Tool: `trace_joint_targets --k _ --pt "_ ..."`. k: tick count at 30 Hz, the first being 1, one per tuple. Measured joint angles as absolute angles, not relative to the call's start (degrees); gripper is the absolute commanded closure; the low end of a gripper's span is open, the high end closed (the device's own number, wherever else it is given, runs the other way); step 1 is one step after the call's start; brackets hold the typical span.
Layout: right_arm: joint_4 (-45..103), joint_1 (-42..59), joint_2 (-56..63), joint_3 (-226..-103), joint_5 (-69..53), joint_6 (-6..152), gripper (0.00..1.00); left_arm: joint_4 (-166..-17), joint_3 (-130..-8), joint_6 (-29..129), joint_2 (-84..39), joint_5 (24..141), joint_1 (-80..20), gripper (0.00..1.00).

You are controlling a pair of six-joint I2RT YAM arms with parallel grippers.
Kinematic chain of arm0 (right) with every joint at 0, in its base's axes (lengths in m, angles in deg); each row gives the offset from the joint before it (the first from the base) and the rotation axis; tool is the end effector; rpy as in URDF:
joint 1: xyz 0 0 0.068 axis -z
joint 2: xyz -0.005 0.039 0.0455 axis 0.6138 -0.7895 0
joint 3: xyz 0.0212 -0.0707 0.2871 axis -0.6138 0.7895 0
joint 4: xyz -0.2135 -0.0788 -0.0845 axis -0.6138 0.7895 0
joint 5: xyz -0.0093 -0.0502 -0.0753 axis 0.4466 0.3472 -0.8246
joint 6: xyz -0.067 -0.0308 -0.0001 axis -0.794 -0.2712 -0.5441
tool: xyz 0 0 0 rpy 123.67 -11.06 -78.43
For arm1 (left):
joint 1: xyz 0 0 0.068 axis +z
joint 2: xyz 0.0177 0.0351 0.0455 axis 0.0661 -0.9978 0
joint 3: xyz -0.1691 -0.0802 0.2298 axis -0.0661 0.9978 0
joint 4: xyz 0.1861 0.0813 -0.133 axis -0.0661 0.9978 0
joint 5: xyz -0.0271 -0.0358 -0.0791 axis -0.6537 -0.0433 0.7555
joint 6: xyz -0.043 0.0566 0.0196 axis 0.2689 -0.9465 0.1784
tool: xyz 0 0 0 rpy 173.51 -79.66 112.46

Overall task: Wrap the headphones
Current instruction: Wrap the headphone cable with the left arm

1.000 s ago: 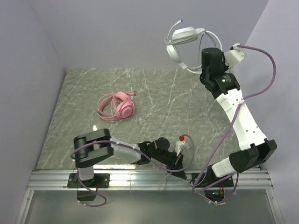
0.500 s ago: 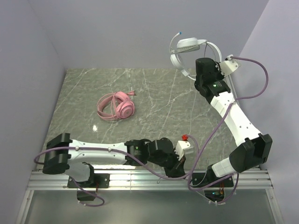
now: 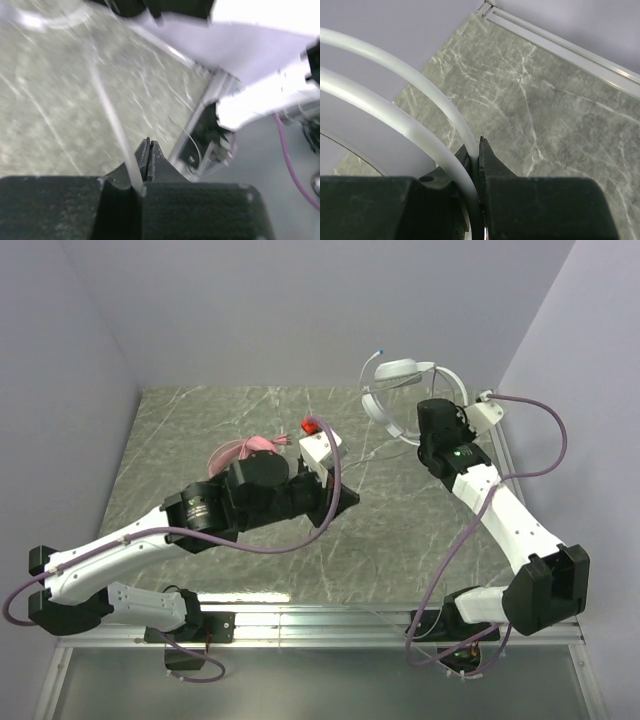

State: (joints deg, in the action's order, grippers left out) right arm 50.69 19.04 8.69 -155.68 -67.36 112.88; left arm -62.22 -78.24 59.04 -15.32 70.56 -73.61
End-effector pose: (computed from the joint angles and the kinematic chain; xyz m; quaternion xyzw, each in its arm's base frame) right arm 0.2781 0.0438 0.3569 0.3946 0.7132 -0.0825 0.5735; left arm 0.0898 -0.2332 0.4581 0.3115 0.7233 -0.4186 0.4524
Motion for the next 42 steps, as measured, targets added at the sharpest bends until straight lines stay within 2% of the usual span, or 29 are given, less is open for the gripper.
trace_joint_targets --k 6,14,23,32,42 --pt "51.2 15.9 9.3 -154.6 -67.6 113.2 1.0 -58.1 -88.8 53.5 -19.1 64.2 -72.1 1.0" --pt "52.4 8.2 9.3 -149.2 -70.6 112.8 1.0 -56.3 -96.8 46.5 -21.5 62.6 -67.3 1.0" --pt "51.8 -2.4 13.3 -142.8 -73.2 108.5 1.0 -57.6 -96.6 37.7 -20.9 60.2 -61.8 0.99" --pt "55.5 -6.3 24.2 -135.6 -73.2 105.3 1.0 -58.7 -94.6 34.5 -21.0 59.4 -59.9 1.0" --pt "60.2 -19.2 28.7 -133.2 -70.8 104.2 1.0 -62.9 -92.8 34.2 -23.8 71.0 -51.1 0.99"
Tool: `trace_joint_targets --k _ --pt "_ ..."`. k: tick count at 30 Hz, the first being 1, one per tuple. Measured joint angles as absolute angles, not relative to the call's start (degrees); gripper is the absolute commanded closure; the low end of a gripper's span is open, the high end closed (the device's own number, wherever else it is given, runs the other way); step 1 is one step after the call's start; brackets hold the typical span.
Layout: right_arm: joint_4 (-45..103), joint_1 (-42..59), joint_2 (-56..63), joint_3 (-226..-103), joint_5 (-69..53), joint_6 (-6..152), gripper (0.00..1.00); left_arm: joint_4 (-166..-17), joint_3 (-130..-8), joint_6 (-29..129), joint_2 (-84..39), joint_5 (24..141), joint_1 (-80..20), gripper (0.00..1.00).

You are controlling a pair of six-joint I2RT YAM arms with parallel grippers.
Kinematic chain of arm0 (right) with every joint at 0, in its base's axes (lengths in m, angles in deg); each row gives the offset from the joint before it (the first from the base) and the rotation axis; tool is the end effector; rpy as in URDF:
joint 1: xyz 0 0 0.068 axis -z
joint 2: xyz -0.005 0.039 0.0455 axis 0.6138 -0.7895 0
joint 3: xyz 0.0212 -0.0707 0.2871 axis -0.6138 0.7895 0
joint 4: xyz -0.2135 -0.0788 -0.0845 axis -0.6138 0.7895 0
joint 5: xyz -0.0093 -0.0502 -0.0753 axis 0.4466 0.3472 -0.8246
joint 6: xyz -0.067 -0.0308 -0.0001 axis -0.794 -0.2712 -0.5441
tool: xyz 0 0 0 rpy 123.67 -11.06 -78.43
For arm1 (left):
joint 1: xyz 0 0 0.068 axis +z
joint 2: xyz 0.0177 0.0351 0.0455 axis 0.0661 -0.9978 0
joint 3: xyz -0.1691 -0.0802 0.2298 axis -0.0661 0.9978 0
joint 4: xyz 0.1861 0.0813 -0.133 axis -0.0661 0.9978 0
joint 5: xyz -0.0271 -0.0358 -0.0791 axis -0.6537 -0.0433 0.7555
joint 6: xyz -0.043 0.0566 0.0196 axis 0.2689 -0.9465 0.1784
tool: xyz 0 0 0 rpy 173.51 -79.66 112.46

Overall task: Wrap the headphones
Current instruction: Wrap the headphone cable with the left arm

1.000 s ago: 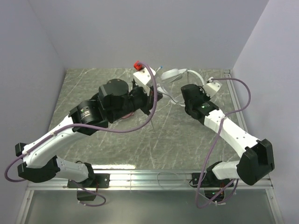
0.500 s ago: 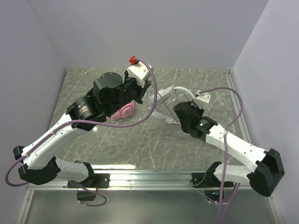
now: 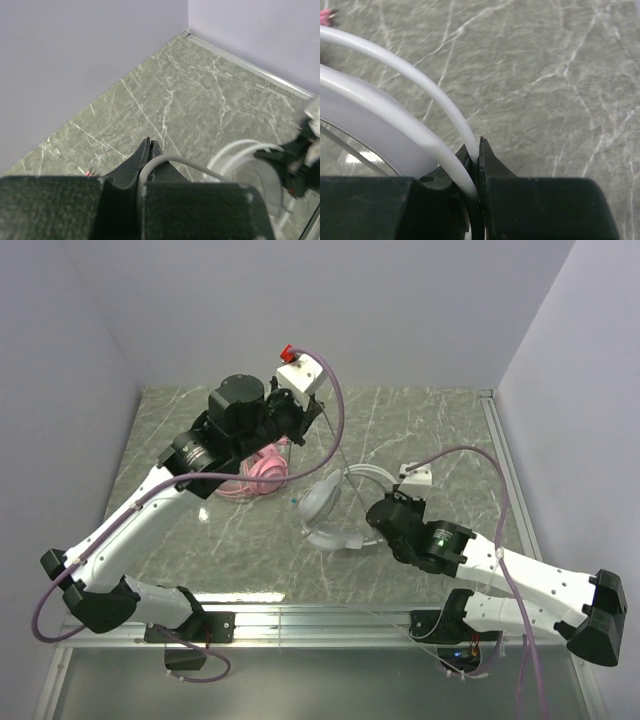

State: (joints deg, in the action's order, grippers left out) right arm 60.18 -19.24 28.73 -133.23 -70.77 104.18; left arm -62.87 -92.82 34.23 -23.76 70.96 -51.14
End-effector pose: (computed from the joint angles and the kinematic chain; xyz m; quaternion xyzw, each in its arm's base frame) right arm 0.1347 0.1154 0.2899 0.0432 0.8348 -0.0291 0.5480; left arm 0.1924 -0.2039 0.5080 0.3105 0.6824 -0.2223 0.6233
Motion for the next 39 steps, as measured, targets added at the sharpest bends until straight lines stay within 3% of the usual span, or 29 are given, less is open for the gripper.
trace_joint_targets --k 7,17,27,39 --pt "62.5 -26.1 31.4 -132.6 -70.2 104.8 1.0 -67.2 -88.5 36.2 -25.8 81.1 -43.4 1.0" --pt "66.4 -28.9 37.9 -133.7 -67.6 104.4 1.0 -74.1 -81.4 43.7 -27.5 84.9 -38.4 0.99" --pt "59.4 -29.5 44.7 -137.3 -60.1 96.8 1.0 -85.7 -73.1 48.0 -35.9 95.0 -36.6 1.0" --pt "55.6 -29.5 31.2 -162.3 -59.4 82.1 1.0 -105.1 -60.3 54.3 -36.0 106.0 -36.6 1.0"
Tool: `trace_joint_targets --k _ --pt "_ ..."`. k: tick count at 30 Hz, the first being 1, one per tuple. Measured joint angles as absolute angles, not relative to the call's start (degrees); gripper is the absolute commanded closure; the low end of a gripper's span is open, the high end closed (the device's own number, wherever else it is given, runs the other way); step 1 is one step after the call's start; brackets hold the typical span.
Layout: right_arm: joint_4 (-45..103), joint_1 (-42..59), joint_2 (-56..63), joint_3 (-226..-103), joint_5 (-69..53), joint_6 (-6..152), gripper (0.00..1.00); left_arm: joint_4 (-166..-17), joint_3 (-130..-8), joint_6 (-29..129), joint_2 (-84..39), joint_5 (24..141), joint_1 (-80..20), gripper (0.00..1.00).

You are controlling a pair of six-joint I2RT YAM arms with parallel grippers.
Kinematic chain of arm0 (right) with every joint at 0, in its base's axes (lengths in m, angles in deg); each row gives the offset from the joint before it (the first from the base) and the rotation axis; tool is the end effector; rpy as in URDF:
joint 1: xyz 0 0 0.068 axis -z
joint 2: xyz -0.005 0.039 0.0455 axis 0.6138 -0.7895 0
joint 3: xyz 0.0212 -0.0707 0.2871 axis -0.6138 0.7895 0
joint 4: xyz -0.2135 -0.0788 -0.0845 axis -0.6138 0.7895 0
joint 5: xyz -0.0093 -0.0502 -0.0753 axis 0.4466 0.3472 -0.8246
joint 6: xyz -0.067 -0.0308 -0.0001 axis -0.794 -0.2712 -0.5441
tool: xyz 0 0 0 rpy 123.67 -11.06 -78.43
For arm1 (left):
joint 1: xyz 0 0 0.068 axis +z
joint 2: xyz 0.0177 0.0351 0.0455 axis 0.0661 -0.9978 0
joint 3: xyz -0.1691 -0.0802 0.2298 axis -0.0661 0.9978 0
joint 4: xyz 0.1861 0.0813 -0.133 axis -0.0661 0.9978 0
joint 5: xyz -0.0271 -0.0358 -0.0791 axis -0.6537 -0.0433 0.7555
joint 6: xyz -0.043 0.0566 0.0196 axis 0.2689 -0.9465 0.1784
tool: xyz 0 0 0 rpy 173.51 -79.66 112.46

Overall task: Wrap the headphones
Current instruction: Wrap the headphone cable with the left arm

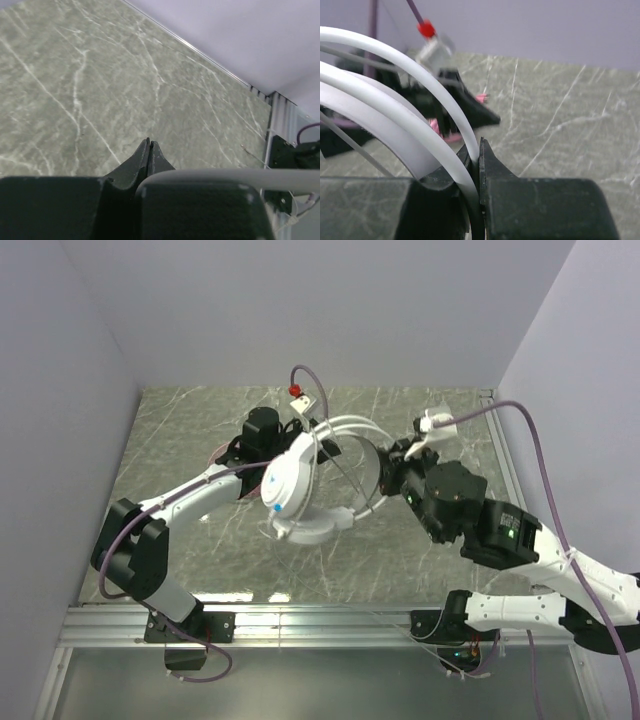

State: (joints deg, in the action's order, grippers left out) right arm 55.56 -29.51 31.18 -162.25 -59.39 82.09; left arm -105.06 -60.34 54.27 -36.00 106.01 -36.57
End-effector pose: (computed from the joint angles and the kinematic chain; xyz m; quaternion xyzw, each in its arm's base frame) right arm 0.0998 0.1291 0.4620 -0.0836 0.7358 0.1976 0.6423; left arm 0.2916 -0.2265 0.3381 0.2845 0.7003 -0.4453 0.4799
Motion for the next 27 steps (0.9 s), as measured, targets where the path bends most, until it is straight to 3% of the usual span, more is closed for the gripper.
trace_joint_targets --k 11,27 --pt "51.0 -27.6 20.8 -180.4 -58.4 76.3 1.0 -112.2 -53.7 58.4 -36.2 109.5 -40.5 0.99" --pt "47.0 -14.8 21.1 -182.6 -59.2 82.5 1.0 -122.6 -44.3 65.5 -37.1 111.9 -48.7 0.99"
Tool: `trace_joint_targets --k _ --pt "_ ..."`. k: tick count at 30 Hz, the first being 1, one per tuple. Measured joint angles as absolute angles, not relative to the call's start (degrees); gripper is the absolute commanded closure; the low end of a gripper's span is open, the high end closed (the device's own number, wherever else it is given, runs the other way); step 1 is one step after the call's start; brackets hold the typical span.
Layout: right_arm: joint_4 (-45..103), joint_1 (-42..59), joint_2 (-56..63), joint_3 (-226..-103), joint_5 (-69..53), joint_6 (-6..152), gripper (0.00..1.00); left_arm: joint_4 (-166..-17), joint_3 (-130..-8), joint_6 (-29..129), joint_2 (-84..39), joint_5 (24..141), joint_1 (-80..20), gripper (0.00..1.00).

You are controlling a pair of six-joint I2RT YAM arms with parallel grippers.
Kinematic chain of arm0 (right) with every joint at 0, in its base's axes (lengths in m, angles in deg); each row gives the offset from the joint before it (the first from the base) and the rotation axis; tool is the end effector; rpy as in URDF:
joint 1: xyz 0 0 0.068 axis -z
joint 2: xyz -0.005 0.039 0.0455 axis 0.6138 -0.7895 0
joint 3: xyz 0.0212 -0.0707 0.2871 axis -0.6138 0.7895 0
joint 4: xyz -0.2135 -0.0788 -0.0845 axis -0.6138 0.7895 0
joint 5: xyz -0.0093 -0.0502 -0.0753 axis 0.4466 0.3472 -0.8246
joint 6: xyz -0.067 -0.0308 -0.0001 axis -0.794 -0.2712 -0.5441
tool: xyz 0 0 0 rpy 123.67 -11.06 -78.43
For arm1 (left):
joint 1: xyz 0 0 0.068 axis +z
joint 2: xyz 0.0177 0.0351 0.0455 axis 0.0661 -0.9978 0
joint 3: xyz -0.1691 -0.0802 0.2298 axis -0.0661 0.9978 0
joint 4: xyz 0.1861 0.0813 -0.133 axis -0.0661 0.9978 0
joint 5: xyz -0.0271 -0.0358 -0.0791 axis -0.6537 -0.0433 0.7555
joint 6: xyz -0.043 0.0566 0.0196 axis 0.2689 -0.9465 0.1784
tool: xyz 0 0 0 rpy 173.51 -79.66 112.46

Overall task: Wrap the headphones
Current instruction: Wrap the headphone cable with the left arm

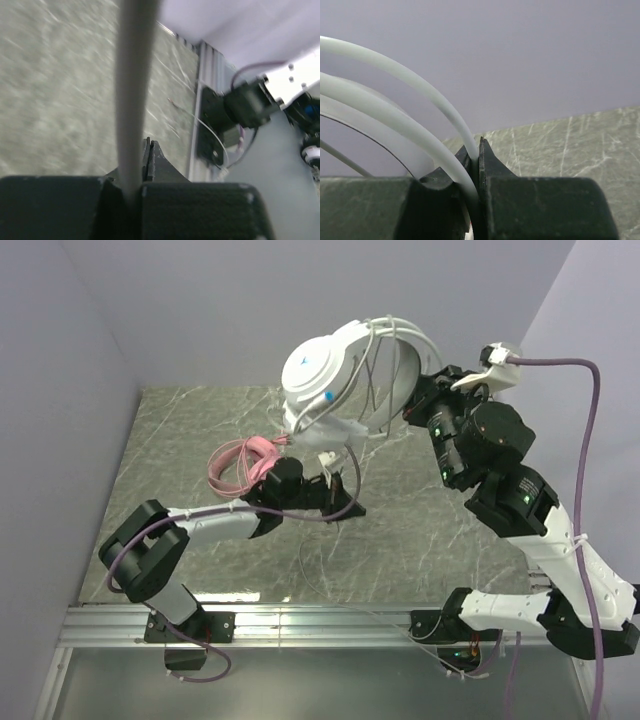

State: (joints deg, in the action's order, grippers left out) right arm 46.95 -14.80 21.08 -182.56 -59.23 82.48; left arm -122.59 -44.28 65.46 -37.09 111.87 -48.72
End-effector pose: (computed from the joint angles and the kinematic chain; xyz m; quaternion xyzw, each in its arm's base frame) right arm 0.1388 0.1121 0.5591 0.0871 0.6498 0.2130 0.7245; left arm 0.2192 -0.2719 0.2739 0.3201 0.6793 -0.5585 0.3525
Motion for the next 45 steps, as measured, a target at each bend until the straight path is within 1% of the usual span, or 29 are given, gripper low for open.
trace_joint_targets --k 4,8,13,20,24,32,36,40,45 --pt "46.8 -10.7 19.1 -183.6 -61.7 85.4 1.0 -124.2 -40.2 66.0 -35.7 110.2 -53.8 1.0" --pt "46.7 -6.8 16.6 -183.7 -63.3 87.1 1.0 -125.0 -36.3 66.4 -31.5 107.8 -57.9 0.99" --pt "46.8 -2.6 13.3 -183.3 -66.0 88.0 1.0 -120.6 -34.0 65.4 -23.4 103.3 -60.1 1.0" --pt "45.2 -0.7 8.2 -180.7 -71.3 86.4 1.0 -110.8 -34.4 63.2 -12.0 98.2 -61.4 1.0" --pt "43.5 0.3 4.6 -177.6 -73.6 85.9 1.0 -104.3 -37.3 61.9 -10.2 95.8 -61.5 1.0" --pt "32.4 0.6 4.8 -158.9 -76.7 82.1 1.0 -92.9 -45.9 59.9 -9.7 90.0 -61.5 1.0" --pt "28.3 0.6 5.3 -152.7 -76.3 80.9 1.0 -86.2 -54.0 57.8 -10.4 85.7 -61.3 0.99" --pt "25.0 0.3 8.2 -147.1 -74.4 79.8 1.0 -81.1 -60.5 55.5 -11.5 82.2 -59.2 0.99" --pt "22.6 -1.7 10.9 -142.5 -74.8 77.5 1.0 -76.2 -64.0 53.2 -12.4 81.4 -54.7 0.99"
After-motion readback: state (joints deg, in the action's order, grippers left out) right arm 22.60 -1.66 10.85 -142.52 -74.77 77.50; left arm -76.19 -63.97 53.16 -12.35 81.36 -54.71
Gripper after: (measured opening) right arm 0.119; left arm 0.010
